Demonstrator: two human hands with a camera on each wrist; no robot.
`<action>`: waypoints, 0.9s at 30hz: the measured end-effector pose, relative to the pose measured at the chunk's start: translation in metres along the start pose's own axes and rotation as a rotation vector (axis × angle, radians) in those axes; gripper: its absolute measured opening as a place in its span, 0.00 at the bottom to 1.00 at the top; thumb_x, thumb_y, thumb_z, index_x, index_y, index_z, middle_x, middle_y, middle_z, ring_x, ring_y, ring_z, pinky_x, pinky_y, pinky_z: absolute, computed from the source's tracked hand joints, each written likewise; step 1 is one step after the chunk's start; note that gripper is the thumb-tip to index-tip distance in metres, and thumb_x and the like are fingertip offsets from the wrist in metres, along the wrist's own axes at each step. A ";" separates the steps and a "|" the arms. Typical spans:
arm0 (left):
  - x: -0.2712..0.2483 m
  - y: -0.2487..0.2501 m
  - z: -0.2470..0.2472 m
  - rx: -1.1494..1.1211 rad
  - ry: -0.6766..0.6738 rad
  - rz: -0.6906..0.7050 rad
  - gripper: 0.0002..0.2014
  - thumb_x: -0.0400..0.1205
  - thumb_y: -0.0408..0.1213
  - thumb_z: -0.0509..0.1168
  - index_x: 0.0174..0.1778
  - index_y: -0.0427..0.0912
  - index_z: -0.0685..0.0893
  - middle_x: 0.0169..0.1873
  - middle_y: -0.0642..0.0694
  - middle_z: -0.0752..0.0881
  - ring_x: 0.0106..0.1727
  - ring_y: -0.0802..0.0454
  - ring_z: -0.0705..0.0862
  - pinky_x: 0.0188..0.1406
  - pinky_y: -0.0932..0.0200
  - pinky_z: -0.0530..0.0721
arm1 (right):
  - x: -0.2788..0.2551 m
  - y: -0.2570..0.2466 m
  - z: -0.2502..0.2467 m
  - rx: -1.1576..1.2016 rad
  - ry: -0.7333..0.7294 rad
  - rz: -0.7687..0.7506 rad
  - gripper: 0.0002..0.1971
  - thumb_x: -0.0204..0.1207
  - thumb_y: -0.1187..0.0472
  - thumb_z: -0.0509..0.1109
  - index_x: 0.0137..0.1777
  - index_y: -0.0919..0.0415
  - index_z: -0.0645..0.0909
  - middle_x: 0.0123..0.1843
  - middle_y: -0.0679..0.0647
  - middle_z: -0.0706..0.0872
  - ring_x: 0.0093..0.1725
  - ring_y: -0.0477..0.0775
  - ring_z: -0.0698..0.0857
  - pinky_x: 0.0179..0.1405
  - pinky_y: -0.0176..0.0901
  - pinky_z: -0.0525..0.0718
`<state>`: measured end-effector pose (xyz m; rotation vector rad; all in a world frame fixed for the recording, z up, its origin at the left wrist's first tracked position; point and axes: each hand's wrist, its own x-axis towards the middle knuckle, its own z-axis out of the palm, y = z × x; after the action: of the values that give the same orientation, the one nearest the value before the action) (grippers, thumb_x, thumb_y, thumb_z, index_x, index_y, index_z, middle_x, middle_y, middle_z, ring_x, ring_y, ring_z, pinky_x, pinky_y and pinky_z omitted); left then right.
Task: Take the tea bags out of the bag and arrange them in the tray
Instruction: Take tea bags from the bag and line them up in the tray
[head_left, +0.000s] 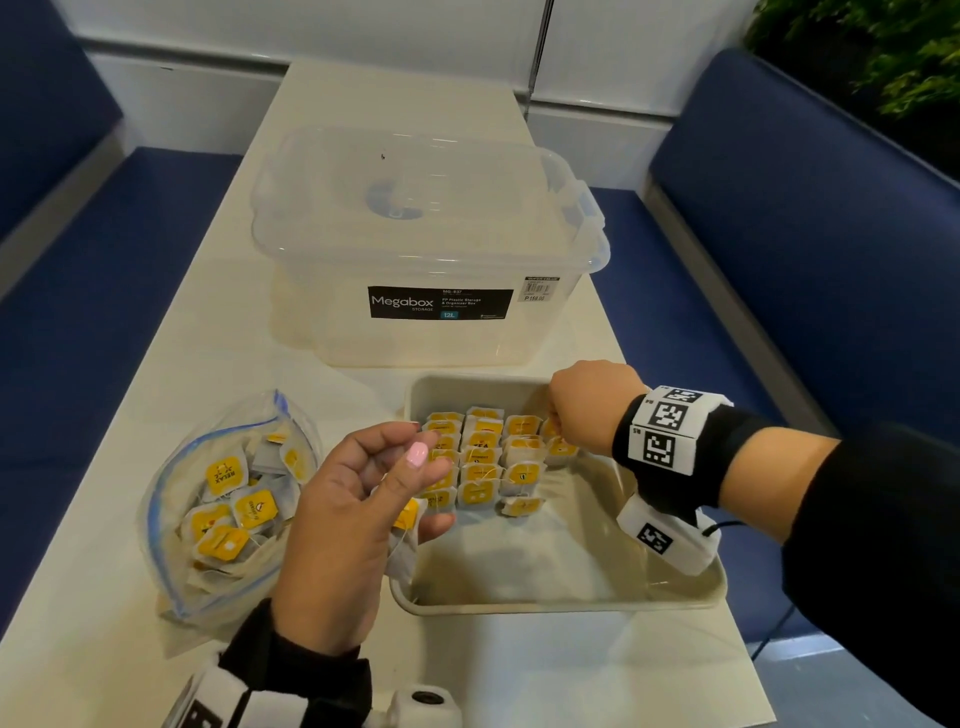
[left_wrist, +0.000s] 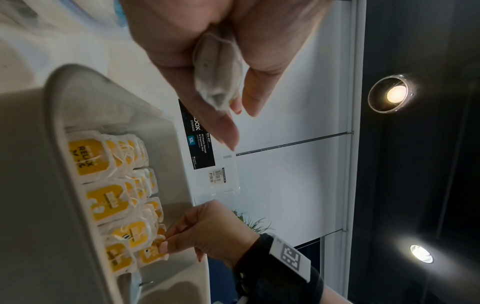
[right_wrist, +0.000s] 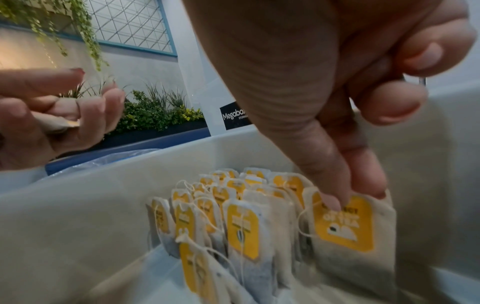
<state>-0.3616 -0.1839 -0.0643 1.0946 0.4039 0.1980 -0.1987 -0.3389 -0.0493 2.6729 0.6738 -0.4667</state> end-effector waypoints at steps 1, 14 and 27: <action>0.000 0.000 0.000 0.003 -0.001 -0.002 0.13 0.68 0.39 0.68 0.49 0.46 0.82 0.47 0.50 0.91 0.45 0.55 0.90 0.26 0.61 0.84 | 0.000 -0.001 0.000 -0.001 0.003 0.002 0.09 0.78 0.63 0.63 0.36 0.59 0.74 0.28 0.51 0.71 0.25 0.49 0.68 0.22 0.38 0.63; 0.003 -0.004 0.000 -0.040 0.022 -0.063 0.08 0.82 0.38 0.58 0.50 0.48 0.82 0.51 0.48 0.90 0.49 0.50 0.90 0.29 0.56 0.87 | -0.001 -0.001 0.000 0.011 0.025 -0.009 0.06 0.79 0.62 0.63 0.41 0.60 0.79 0.28 0.51 0.71 0.25 0.48 0.69 0.29 0.40 0.68; 0.008 0.002 0.016 -0.209 -0.007 -0.060 0.22 0.73 0.17 0.51 0.56 0.43 0.78 0.64 0.43 0.82 0.61 0.44 0.85 0.47 0.47 0.89 | -0.068 -0.030 -0.046 0.585 0.224 -0.319 0.09 0.78 0.46 0.65 0.48 0.48 0.83 0.38 0.43 0.85 0.39 0.45 0.81 0.42 0.41 0.79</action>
<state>-0.3477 -0.1939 -0.0582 0.8768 0.3998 0.1783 -0.2597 -0.3225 0.0105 3.2081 1.1996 -0.5120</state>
